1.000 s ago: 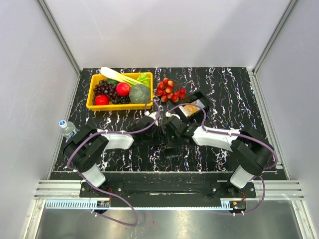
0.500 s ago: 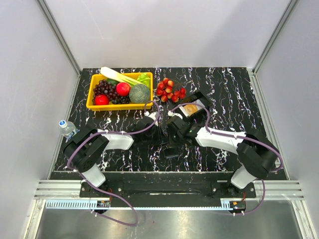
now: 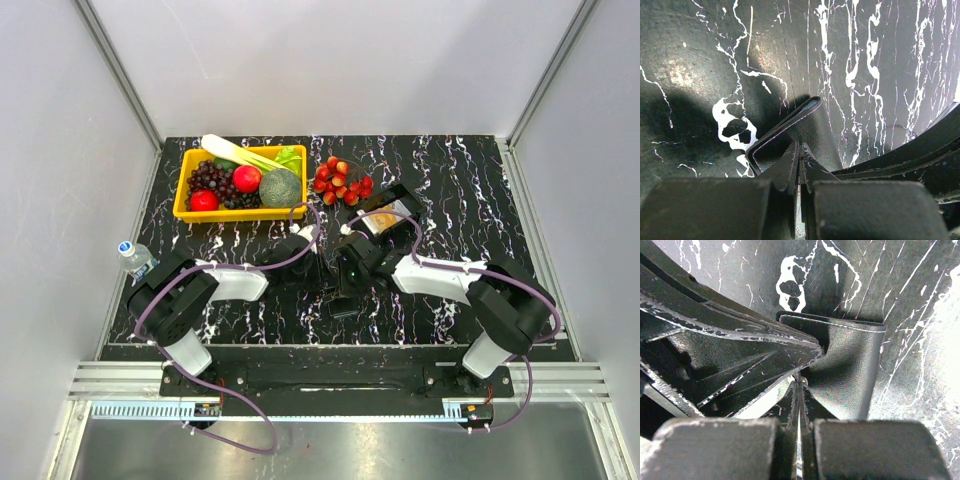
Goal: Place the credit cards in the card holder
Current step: Close the card holder at the center of the board.
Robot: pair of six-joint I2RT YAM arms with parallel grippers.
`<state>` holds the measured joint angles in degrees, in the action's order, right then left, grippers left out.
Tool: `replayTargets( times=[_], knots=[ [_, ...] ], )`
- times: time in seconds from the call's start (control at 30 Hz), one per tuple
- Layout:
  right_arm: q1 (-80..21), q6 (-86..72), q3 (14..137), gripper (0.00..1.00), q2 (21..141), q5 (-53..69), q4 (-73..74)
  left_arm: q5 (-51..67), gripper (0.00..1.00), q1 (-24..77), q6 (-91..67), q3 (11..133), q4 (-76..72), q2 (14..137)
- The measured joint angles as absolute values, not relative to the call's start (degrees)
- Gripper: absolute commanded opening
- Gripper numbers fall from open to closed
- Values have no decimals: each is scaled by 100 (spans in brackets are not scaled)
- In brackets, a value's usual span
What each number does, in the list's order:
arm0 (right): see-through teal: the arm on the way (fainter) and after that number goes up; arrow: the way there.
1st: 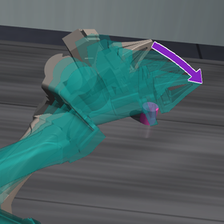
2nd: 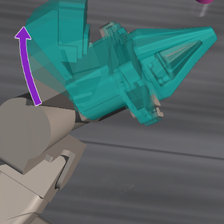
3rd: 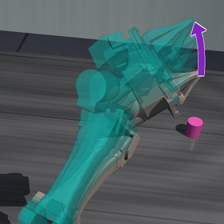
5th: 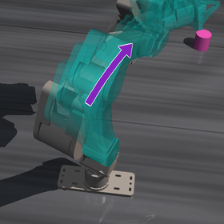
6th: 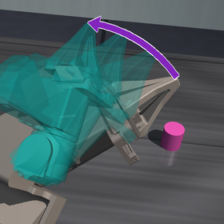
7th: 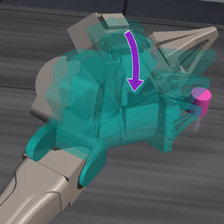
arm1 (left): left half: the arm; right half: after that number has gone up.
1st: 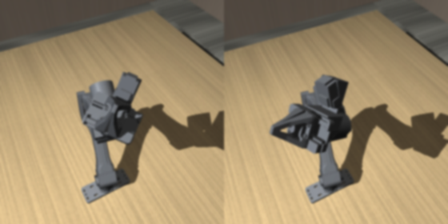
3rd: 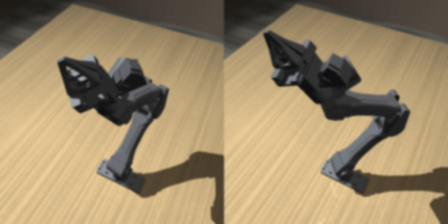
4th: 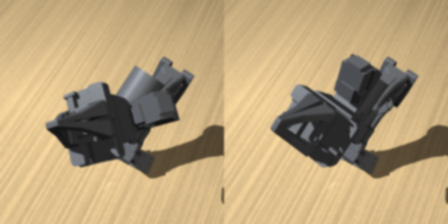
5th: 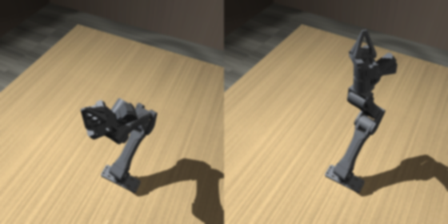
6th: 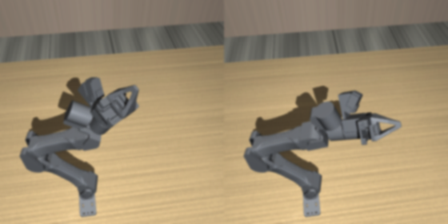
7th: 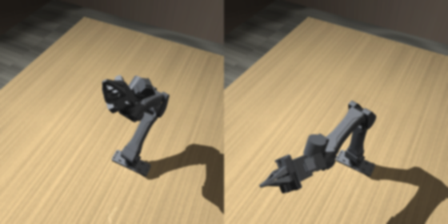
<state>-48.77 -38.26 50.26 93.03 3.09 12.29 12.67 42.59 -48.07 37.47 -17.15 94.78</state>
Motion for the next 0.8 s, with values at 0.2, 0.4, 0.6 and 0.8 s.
replayTargets(
  times=[0.2,0.4,0.6,0.8],
  knots=[
    [-4838,-3826,4980,0,9266,316,1184,1262,2,4263,-4805,3747,-1715,9478],
    [-4821,-3848,4936,0,9251,318,1131,1262,2,4263,-4807,3747,-1717,9478],
    [-4814,-3863,4906,0,9244,373,1098,1260,1,4263,-4805,3747,-1712,9476],
    [-4807,-3892,4801,0,9105,373,1120,1260,1,4263,-4805,3747,-1712,9476]
  ],
)
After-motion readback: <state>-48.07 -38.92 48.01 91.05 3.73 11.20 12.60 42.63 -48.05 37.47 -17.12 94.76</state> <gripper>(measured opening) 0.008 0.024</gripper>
